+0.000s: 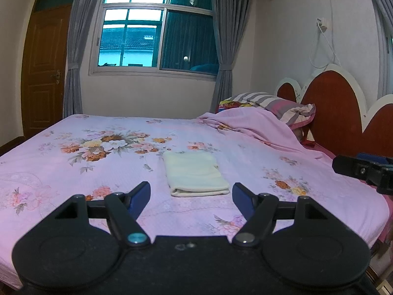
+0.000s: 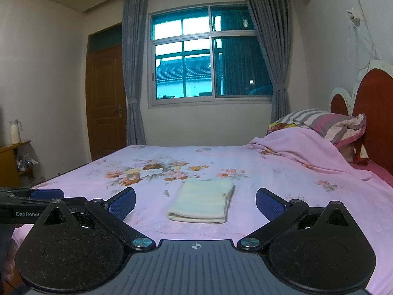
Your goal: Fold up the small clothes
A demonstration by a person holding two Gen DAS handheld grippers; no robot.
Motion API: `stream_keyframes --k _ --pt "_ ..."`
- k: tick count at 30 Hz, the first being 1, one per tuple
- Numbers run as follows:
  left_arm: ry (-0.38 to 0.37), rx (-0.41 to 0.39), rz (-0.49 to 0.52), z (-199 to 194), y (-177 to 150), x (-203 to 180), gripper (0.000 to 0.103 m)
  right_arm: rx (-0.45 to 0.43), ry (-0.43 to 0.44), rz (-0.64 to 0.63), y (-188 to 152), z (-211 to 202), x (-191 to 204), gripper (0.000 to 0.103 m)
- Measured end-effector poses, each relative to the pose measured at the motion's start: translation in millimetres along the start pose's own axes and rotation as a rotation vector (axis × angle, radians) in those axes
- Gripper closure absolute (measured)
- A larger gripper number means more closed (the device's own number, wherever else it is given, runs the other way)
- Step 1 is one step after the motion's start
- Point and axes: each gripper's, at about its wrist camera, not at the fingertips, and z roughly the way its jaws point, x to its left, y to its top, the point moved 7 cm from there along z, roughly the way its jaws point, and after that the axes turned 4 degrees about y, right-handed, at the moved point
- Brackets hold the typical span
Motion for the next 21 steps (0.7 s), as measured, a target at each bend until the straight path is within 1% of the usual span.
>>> stream_keyframes --k 21 --pt "-0.004 -0.004 -0.002 0.9 1.4 -1.4 0.030 0.002 0.001 -0.001 -0.6 -0.1 -1.6 0.000"
